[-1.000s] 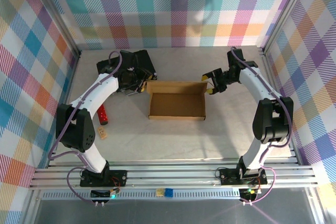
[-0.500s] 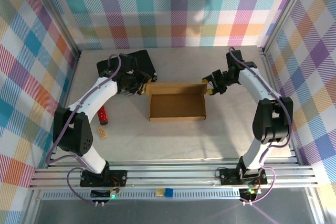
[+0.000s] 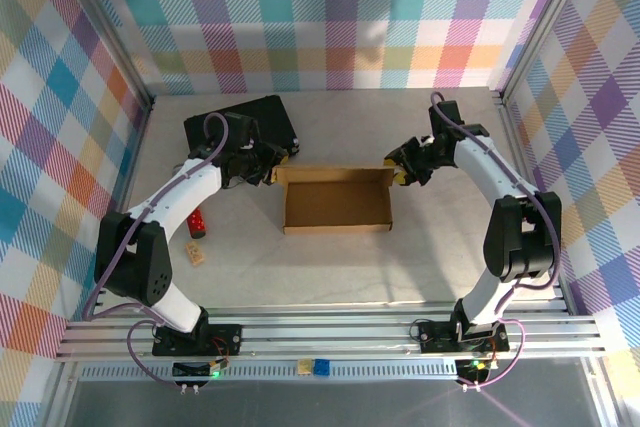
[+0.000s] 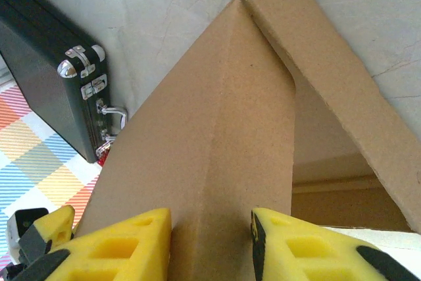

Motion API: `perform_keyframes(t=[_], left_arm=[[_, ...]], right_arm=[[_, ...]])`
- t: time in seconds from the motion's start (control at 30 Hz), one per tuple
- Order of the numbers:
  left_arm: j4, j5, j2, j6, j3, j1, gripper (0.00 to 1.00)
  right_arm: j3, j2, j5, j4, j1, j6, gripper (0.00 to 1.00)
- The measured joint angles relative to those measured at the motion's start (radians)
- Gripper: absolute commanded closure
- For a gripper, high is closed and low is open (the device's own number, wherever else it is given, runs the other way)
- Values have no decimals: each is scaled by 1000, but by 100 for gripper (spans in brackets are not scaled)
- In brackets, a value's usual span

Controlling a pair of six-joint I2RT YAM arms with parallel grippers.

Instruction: Fold the paper box

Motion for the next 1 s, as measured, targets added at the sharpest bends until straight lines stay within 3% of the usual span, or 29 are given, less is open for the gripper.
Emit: perform_keyframes(t=[0.3,0.5,1.0], left_arm=[[-1,1,0,-36,0,-3,63],[-43,0,0,-76,35,-7,59],[-130,-8,10,-63,111,-10,59]], right_arm=[[8,0,4,-2,0,0,65],[53,25,16,-32,0,5,59],[151,99,10,-92,-1,5,62]])
